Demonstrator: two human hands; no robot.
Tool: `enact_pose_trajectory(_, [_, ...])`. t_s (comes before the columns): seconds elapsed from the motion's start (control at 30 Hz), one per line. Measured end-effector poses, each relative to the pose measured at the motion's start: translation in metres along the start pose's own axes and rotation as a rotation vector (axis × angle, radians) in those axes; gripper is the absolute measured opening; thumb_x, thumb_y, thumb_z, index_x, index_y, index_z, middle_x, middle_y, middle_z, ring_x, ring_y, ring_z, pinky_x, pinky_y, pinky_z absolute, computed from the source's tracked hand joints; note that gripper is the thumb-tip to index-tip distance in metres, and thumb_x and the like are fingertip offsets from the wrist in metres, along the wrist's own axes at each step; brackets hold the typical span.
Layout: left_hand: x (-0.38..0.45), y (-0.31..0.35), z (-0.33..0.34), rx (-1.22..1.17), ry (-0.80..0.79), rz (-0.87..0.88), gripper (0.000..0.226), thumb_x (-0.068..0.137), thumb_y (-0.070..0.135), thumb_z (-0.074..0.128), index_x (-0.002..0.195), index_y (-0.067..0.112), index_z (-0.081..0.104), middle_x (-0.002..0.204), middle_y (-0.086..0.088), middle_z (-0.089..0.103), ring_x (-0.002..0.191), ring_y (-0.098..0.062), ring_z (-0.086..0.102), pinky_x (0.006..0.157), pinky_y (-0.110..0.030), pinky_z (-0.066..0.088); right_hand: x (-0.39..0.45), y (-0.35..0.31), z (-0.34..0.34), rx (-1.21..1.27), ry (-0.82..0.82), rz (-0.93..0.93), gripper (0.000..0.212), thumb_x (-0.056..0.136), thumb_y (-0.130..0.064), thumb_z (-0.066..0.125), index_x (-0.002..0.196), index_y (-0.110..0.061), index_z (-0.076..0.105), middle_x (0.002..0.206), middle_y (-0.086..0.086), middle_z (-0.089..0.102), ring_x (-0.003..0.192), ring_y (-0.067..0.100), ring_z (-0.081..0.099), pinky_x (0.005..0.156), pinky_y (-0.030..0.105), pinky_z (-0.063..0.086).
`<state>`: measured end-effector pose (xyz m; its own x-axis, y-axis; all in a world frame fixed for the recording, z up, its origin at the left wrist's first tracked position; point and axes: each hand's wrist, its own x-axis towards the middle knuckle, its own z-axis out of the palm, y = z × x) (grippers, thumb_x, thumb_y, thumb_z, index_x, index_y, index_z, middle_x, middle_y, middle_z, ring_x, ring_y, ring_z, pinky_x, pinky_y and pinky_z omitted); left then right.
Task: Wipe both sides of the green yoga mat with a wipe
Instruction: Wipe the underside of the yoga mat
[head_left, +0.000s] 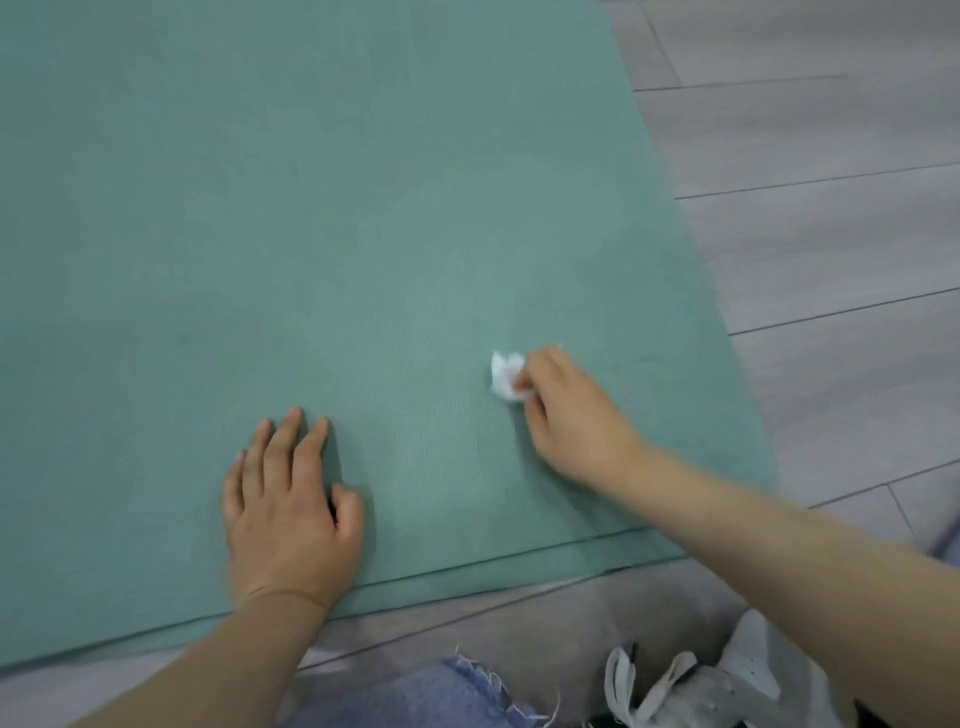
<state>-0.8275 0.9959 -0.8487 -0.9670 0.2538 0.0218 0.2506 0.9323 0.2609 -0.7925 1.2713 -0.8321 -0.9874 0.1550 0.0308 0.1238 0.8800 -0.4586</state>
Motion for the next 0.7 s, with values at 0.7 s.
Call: enact_pose_trajectory(0.7, [0.001,0.004,0.000,0.014,0.035,-0.002,0.067,0.075,0.033,0.036,0.134,0.009,0.056,0.145,-0.015,0.049,0.138,-0.036,0.038,0.114,-0.047,0.023,-0.070,0.022,-0.050,-0.033,-0.653,-0.519,0.010,0.076,-0.015,0.045,0.085,-0.019,0.045,0.091,0.001,0.050,0.072,0.024,0.051,0.059,0.031,0.039])
